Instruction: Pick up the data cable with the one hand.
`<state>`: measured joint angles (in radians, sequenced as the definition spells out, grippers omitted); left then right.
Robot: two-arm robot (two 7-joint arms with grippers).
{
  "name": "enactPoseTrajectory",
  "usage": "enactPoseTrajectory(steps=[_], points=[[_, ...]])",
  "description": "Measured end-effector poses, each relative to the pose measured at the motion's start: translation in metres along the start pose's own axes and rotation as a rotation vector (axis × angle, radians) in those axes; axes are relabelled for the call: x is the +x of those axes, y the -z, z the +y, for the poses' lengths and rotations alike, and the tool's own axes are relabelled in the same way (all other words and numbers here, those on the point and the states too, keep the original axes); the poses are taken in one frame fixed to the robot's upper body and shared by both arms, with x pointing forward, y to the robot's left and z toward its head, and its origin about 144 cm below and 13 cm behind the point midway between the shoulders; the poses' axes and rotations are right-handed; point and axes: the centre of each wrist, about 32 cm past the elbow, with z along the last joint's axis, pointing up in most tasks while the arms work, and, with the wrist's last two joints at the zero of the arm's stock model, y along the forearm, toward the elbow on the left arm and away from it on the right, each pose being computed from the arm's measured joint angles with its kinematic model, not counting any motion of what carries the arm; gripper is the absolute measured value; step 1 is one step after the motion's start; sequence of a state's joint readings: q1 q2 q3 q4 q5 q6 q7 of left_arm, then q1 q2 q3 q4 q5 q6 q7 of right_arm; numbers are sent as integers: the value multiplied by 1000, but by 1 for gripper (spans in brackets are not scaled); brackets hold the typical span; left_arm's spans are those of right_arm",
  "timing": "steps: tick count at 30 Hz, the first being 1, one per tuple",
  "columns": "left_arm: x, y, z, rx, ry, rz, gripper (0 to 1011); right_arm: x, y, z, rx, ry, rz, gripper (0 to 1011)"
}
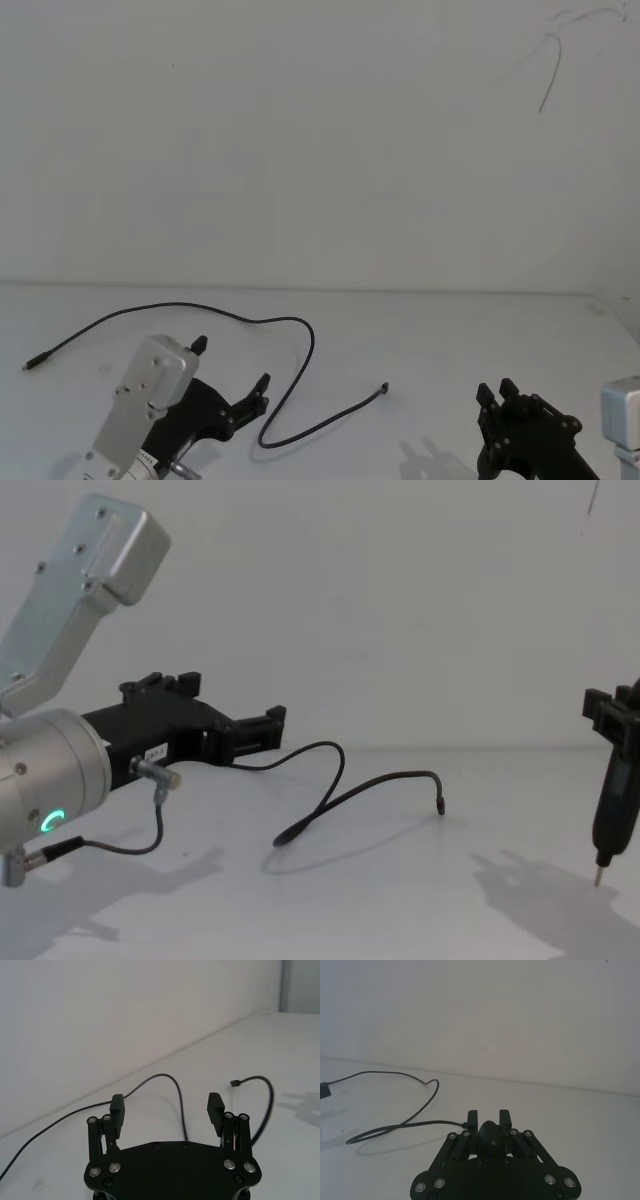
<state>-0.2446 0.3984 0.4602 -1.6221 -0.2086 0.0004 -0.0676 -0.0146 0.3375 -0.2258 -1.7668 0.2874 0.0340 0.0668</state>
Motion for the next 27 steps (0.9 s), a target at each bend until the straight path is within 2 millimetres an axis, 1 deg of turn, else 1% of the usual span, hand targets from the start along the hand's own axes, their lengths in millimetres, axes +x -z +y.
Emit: enactPoseTrajectory(steps=[6,8,17,27], points=[[3,1,0,-7,81,-5,1001,0,0,0,0,0,0,251],[3,1,0,-7,81,-5,1001,0,0,0,0,0,0,251],[6,2,-3,-11,223,-11,1001,0,0,0,0,0,0,251],[4,3,-14,-8,393,-19,1001,0,0,0,0,0,0,251]])
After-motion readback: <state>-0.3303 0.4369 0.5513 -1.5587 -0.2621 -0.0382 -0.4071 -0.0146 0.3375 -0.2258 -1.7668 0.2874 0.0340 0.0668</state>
